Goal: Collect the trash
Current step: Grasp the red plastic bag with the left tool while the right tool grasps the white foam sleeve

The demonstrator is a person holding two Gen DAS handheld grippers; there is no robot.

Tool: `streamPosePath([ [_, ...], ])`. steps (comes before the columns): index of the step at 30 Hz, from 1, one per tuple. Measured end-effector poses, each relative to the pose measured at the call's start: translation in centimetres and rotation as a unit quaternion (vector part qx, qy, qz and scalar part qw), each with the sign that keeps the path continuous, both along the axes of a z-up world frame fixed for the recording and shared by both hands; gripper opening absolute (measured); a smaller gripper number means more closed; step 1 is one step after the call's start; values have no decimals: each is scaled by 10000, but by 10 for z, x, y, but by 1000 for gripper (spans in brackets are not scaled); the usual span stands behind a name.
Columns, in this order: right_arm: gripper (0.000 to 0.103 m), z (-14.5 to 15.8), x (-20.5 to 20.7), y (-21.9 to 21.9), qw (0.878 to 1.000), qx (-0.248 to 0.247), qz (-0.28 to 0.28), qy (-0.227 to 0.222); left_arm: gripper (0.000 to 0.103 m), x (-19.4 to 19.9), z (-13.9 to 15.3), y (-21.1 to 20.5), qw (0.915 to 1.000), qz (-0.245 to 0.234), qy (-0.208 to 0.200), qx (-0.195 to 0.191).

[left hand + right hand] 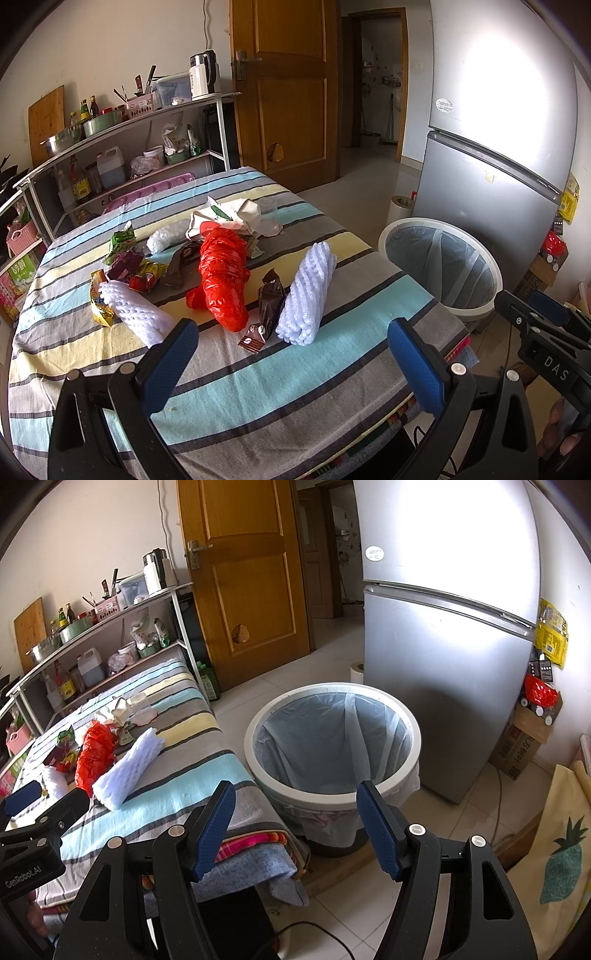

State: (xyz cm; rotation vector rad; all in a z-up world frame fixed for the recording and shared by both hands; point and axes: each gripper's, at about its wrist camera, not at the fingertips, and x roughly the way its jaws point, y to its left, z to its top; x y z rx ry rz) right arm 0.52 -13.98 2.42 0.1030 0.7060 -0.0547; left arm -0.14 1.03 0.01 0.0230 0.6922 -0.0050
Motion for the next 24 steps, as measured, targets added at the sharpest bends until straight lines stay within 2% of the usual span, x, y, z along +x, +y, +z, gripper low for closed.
streamPosePath([
  [5, 69, 0, 2, 4, 10000, 16, 76, 12, 103, -2, 2, 9, 9998, 20, -69, -160],
  [11, 69, 3, 11, 18, 9992, 165, 357, -55, 103, 3, -1, 45, 9974, 178, 138, -678],
  [17, 69, -3, 32, 42, 9949, 501, 877, 88, 103, 4, -1, 78, 9967, 533, 141, -597],
  [20, 69, -8, 43, 57, 9913, 650, 1128, 204, 103, 9, -2, 96, 9952, 601, 195, -754],
  [24, 66, -12, 57, 86, 9866, 616, 1483, 276, 99, 20, -6, 116, 9926, 646, 353, -969],
])
